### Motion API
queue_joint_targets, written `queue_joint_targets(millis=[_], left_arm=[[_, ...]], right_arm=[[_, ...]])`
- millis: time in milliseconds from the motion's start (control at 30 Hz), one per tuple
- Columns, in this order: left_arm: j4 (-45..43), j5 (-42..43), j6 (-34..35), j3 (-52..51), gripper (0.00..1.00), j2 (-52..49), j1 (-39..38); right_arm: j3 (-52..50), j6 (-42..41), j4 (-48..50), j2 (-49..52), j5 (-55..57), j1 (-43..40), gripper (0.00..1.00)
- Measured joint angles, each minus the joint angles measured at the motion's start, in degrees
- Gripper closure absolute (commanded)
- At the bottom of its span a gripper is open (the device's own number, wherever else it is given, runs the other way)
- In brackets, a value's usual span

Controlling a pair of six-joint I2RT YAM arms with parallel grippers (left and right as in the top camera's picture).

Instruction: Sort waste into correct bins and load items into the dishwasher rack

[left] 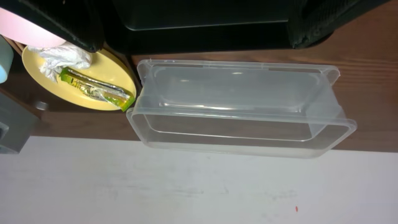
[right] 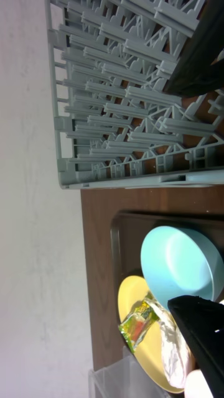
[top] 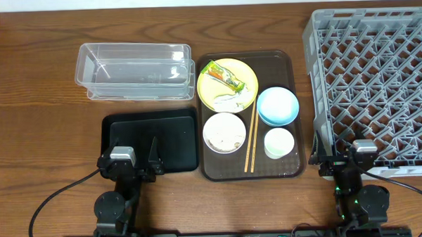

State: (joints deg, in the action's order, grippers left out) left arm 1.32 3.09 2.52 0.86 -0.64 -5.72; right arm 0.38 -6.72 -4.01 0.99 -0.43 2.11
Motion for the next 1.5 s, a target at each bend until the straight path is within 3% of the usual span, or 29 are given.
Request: queue_joint_targets(millis=[1367, 1500], left_arm=[[0.1, 0.0, 1.7, 0.0, 0.04, 0.0, 0.0], [4.1, 0.0, 2.5, 1.9, 0.04, -1.3, 0.0]], right_arm=[[0.0, 0.0, 0.6, 0.0, 0.0, 0.0, 0.01], [0.1, 0.0, 0.1, 0.0, 0.3, 0.0, 0.01]])
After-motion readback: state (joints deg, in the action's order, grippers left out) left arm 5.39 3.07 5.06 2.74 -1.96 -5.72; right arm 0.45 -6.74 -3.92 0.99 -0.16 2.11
